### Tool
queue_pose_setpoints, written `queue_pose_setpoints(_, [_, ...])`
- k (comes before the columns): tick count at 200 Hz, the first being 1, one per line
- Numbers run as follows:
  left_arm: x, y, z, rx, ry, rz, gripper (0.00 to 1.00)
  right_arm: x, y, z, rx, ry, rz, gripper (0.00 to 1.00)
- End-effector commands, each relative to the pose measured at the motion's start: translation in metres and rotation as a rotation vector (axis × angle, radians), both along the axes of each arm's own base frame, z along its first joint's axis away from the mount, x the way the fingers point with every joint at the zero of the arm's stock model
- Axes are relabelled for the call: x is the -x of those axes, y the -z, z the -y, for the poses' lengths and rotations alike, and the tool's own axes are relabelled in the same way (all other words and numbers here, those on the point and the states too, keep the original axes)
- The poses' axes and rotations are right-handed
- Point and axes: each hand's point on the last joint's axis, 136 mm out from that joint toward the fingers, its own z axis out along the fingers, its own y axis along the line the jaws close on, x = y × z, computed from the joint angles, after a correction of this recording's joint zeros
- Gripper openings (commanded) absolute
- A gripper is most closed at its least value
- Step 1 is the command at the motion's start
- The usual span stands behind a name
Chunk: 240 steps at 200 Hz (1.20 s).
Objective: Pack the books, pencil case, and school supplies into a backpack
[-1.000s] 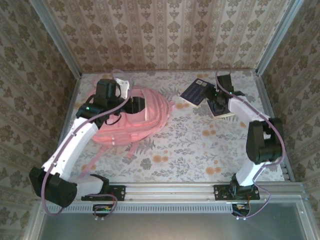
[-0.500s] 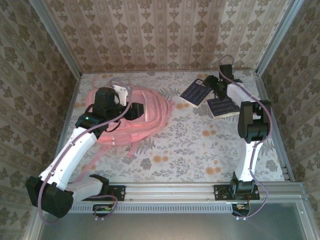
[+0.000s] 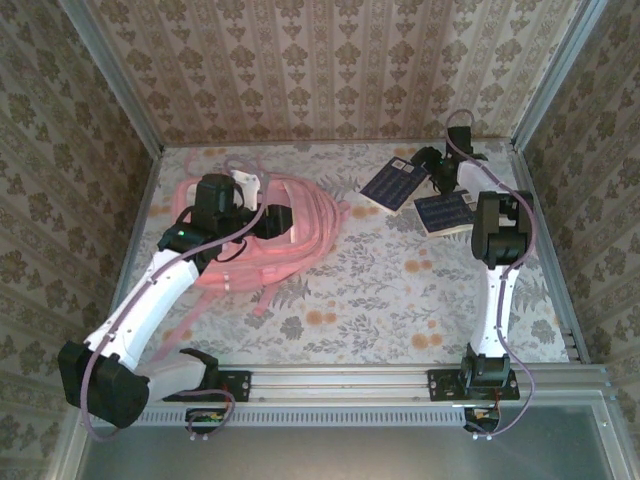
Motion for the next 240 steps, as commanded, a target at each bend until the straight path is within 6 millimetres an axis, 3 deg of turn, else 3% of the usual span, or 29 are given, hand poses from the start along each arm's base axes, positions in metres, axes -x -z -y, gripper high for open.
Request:
queue_pose_setpoints(1, [0.004,-0.004,0.003,0.019,0.019,0.019,0.57,-0.008,0.013,-0.012,-0.073,-0.039,-0.018,0.85])
queue_pose_setpoints(30, [0.004,-0.005,0.001,0.004,0.012,0.032,0.57,-0.019,0.001,-0.015,-0.076,-0.069,0.026,0.72])
queue_pose_setpoints(56, [0.001,-0.003,0.001,0.001,0.016,0.029,0.57,-0.019,-0.011,-0.019,-0.070,-0.090,0.052,0.52])
queue_pose_setpoints(91, [-0.004,0.001,0.000,0.022,0.008,0.004,0.56,-0.016,0.003,-0.023,-0.088,-0.096,0.026,0.24])
queue_pose_setpoints(191, [-0.003,0.002,0.001,0.010,0.019,0.003,0.56,-0.007,-0.005,-0.043,-0.117,-0.140,0.051,0.27])
queue_pose_setpoints(240, [-0.002,0.001,0.000,0.006,0.018,0.012,0.56,0.001,-0.003,-0.072,-0.256,-0.150,0.079,0.32])
